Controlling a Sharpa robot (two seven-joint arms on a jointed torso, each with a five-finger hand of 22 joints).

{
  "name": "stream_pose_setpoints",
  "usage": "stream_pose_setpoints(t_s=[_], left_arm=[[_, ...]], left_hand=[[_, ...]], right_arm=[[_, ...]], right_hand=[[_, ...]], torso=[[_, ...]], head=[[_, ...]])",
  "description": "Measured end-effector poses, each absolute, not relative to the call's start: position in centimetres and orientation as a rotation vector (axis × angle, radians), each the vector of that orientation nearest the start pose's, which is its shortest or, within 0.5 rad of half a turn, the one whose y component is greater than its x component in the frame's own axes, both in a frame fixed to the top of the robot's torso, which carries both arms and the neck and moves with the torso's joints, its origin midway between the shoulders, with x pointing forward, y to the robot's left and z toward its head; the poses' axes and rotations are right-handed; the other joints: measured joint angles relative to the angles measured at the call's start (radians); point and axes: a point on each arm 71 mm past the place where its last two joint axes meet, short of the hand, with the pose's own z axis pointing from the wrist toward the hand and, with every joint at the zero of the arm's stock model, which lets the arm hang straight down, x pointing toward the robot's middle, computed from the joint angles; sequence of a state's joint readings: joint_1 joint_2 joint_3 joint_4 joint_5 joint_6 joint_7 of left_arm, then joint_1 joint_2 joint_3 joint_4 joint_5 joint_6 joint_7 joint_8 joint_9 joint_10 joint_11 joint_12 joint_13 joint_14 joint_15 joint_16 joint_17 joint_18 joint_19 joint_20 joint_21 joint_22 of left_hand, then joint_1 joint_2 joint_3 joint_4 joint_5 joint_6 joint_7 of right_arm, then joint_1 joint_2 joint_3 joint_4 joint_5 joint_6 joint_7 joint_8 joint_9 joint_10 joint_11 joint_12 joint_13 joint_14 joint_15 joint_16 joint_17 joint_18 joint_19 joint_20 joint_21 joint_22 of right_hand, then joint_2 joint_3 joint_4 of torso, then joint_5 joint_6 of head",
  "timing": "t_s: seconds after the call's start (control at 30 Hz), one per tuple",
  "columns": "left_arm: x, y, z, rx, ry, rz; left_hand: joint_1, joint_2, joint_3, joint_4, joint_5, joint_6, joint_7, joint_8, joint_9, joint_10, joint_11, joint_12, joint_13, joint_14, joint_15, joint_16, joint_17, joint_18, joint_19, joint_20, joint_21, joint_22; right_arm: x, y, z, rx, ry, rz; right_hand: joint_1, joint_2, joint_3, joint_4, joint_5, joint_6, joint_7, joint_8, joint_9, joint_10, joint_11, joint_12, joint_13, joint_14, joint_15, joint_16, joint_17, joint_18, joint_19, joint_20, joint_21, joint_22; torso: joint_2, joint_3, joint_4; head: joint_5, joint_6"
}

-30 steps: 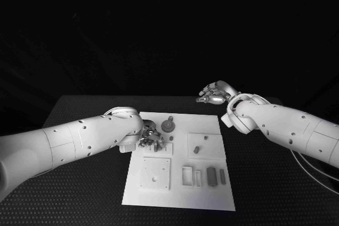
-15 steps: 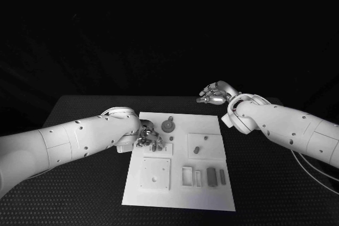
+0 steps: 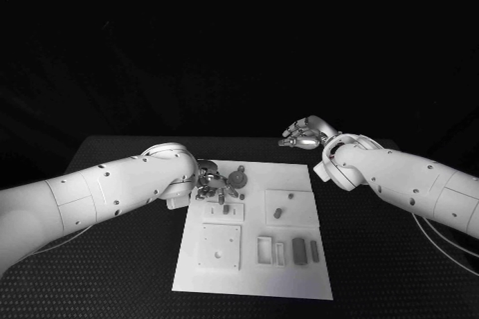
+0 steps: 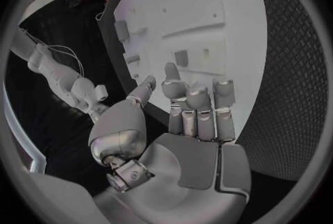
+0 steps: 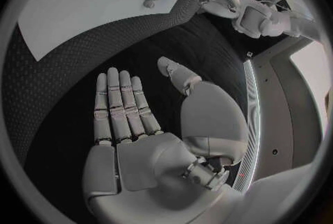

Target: Assemble the parts on the task board

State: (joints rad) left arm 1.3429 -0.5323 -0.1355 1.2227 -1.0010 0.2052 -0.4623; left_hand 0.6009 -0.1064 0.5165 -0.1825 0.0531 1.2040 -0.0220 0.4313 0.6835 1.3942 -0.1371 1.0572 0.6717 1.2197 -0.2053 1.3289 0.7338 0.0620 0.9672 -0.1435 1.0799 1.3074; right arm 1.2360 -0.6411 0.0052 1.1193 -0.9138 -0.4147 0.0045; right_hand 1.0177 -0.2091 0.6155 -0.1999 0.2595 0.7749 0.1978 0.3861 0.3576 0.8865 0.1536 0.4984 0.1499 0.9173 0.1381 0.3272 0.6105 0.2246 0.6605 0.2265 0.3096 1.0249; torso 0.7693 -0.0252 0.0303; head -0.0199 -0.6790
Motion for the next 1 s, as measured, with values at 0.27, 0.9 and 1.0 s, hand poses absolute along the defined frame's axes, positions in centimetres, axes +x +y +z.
stream_pose_setpoints(t_s=[0.27, 0.9, 1.0], left_arm=[[55.6, 16.7, -16.9, -0.178, 2.247, -0.444], [60.0, 19.8, -15.7, -0.284, 2.117, -0.33], [60.2, 19.3, -16.1, -0.278, 2.122, -0.326]], left_hand=[[0.123, 0.023, 0.02, -0.061, 0.004, -0.134, 0.065, -0.091, -0.038, -0.056, 0.067, -0.076, -0.048, -0.072, 0.039, -0.071, -0.042, 0.0, -0.06, 0.016, -0.059, -0.009], [0.11, -0.046, 0.004, 0.035, 0.0, -0.25, 0.113, -0.138, -0.046, -0.14, 0.111, -0.237, -0.139, -0.161, 0.1, -0.203, -0.126, -0.016, -0.137, 0.042, -0.178, -0.055], [0.105, -0.05, 0.005, 0.05, 0.0, -0.27, 0.119, -0.147, -0.046, -0.147, 0.118, -0.248, -0.142, -0.168, 0.107, -0.209, -0.129, -0.016, -0.144, 0.045, -0.186, -0.055]], right_arm=[[56.9, -23.4, -17.2, 0.46, 1.552, 0.758], [56.9, -23.3, -17.3, 0.466, 1.553, 0.762], [56.9, -23.3, -17.3, 0.466, 1.553, 0.763]], right_hand=[[0.0, 0.0, 0.0, 0.0, 0.0, 0.0, 0.0, 0.0, 0.0, 0.0, 0.0, 0.0, -0.001, 0.0, 0.0, 0.0, 0.0, 0.0, 0.0, 0.0, -0.004, 0.0], [0.0, 0.0, -0.003, -0.003, 0.0, -0.003, 0.003, 0.0, -0.001, 0.0, 0.0, 0.0, -0.003, 0.0, 0.0, 0.0, -0.001, 0.0, 0.0, 0.0, -0.004, 0.002], [0.0, 0.0, -0.003, -0.003, 0.0, -0.003, 0.002, 0.0, -0.001, 0.0, 0.0, 0.0, -0.003, 0.0, 0.0, 0.0, -0.001, 0.0, 0.0, 0.0, -0.004, 0.002]], torso=[[0.0, 0.0001, 0.0006], [0.004, -0.0013, -0.0031], [0.005, -0.0019, -0.005]], head=[[0.0, 0.01], [0.0, 0.019], [0.0, 0.02]])
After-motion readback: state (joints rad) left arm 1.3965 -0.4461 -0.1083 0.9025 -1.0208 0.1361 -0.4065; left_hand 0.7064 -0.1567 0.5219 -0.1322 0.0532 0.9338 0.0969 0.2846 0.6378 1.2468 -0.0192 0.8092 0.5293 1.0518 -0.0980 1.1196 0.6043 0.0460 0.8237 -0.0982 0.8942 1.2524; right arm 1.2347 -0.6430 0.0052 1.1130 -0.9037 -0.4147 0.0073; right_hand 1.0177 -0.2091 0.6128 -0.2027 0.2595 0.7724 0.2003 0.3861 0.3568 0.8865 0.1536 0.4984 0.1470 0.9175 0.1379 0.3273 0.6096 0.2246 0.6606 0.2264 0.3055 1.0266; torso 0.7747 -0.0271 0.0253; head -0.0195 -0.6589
